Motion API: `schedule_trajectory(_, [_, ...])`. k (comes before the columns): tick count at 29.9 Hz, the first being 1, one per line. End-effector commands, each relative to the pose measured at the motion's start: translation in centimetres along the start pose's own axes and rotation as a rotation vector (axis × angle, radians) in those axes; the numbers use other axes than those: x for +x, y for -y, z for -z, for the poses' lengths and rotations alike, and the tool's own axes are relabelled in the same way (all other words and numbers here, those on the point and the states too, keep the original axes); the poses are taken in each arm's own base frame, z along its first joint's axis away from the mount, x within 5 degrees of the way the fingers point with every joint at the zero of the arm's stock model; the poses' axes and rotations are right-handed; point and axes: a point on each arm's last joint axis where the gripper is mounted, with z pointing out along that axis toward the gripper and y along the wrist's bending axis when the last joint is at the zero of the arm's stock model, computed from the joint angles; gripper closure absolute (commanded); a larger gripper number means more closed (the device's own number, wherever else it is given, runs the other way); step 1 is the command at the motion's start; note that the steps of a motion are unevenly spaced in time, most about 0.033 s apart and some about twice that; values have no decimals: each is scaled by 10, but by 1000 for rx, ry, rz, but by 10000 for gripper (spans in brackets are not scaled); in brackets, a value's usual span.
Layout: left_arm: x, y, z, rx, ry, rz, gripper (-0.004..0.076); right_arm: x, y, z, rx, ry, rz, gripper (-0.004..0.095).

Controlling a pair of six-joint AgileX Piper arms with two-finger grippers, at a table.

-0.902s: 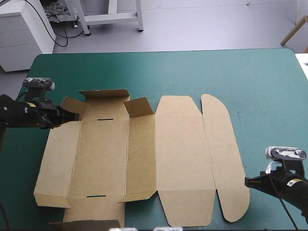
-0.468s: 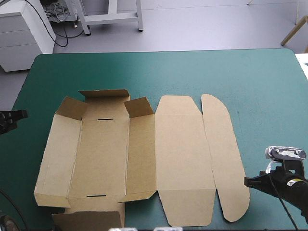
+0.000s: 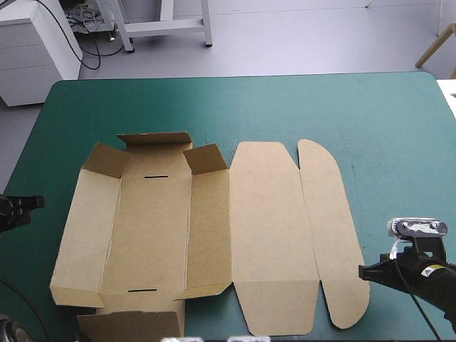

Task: Fold the box

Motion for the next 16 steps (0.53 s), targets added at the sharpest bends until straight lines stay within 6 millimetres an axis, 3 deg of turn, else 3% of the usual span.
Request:
schedule_trajectory(1, [8,7,6,28,-21,-14,734,-10,-2,6,-2,69,21,927])
schedule_trajectory(4, [9,6,6,18,-26,-16,727,-10,-3,5,-10,68,30,927])
schedule_trajectory(6, [9,5,6,12,-30,-19,681,-10,-3,5,-12,68,34,927])
schedule_trajectory(9, [9,5,6,8,-32,-20,527,-10,-3,5,-12,68,34,927])
schedule_trajectory(14, [9,5,6,4,-29,-21,169,-10,-3,5,-12,68,34,927])
schedule_trajectory(16, [9,5,6,4,-29,-13,88,-10,-3,5,-12,68,34,927])
